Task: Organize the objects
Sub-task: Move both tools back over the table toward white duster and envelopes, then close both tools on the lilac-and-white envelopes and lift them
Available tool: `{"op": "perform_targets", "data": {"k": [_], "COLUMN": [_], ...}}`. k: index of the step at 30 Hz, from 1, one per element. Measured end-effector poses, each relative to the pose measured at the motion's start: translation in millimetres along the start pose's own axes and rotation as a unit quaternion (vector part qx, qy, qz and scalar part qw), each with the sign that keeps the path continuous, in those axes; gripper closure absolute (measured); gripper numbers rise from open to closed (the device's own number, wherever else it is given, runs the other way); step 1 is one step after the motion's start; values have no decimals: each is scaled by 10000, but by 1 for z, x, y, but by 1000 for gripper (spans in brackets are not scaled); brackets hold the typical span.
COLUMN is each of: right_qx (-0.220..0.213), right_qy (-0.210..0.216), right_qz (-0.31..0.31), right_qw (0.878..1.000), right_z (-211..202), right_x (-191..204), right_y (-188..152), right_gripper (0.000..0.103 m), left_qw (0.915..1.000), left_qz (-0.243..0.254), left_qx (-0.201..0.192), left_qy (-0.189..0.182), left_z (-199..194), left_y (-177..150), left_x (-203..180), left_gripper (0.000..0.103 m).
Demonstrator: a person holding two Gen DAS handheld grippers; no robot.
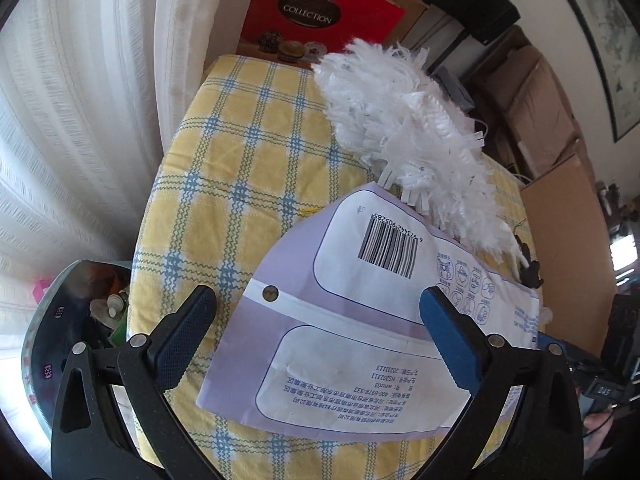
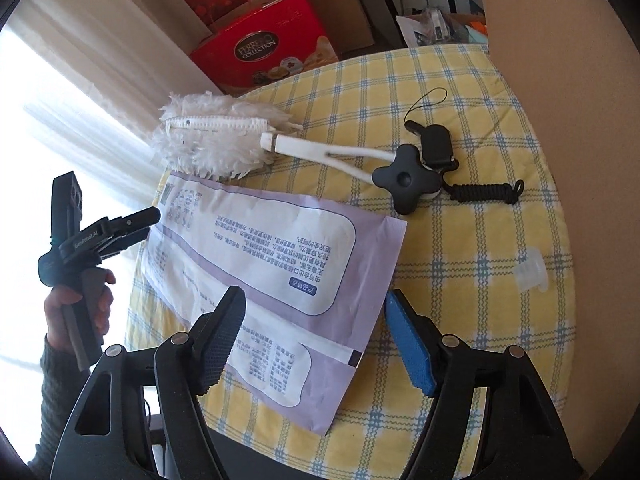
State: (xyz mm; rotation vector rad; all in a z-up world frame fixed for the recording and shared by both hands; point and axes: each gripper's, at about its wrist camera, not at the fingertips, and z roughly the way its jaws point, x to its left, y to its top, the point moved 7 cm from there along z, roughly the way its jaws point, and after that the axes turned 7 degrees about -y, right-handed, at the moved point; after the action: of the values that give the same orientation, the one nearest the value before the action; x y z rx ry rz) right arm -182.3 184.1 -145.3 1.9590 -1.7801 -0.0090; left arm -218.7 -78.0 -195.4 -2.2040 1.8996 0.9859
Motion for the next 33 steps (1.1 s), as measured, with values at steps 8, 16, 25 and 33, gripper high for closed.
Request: {"op": "perform_targets", "data": {"k": [8,16,25,33], "right_qx": [98,116,-336,-910], "right_qy": [76,300,291,194], "right_qz": [211,-26,-80,-293], "right_qw": [9997,9995,9990,9952], "right_z": [5,3,-30,-89], "right_x": [-2,21,25,36], "right_y": [-2,-6,14,46], "right_gripper": [33,56,66,66], "left_qw": [9993,9984,9986,9955], "left_qz": [361,268,125,588], "left_qx": [95,318,173,-321], "left_qy": [57,-395,-480,-675], "left_z": [5,0,-26,-80], "left_y": [-3,-15,-10,20], "left_x": [-13,-22,-23,-84], "left_gripper": [3,29,58,58]}}
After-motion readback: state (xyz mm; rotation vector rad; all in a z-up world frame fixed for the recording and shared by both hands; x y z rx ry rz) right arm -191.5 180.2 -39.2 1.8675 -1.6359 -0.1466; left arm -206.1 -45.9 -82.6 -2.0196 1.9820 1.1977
